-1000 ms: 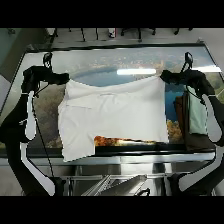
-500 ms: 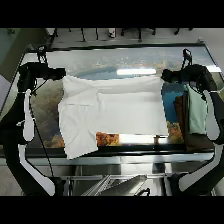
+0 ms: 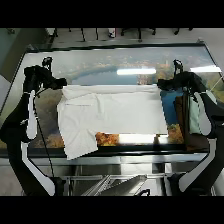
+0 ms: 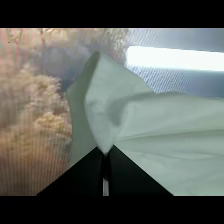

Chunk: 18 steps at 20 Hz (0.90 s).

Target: Fold the shirts.

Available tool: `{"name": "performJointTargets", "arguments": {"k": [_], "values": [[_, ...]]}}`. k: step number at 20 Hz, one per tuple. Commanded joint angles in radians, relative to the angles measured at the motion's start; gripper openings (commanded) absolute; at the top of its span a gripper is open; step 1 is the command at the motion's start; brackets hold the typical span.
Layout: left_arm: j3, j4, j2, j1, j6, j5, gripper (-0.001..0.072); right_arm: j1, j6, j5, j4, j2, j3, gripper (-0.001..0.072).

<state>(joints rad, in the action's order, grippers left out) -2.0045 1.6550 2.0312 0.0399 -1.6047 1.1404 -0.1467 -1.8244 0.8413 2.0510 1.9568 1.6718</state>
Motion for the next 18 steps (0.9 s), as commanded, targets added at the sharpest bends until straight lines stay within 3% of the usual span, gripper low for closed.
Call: {"name": "performJointTargets", "arguments": {"k": [1, 17, 18], "values": [[0.0, -0.015, 0.011, -0.004, 0.025, 0.019, 0.0013, 0.007, 0.004, -0.028, -0.032, 0.013, 0.001, 0.0012], [0.002, 0.009, 0.077, -0.004, 0.028, 0.085, 0.0014, 0.013, 0.004, 0.033, -0.032, 0.027, 0.001, 0.0016], [0.002, 0.034, 0.074, -0.004, 0.028, 0.086, 0.0051, 0.013, 0.004, 0.045, -0.032, 0.026, 0.002, 0.0033]]}}
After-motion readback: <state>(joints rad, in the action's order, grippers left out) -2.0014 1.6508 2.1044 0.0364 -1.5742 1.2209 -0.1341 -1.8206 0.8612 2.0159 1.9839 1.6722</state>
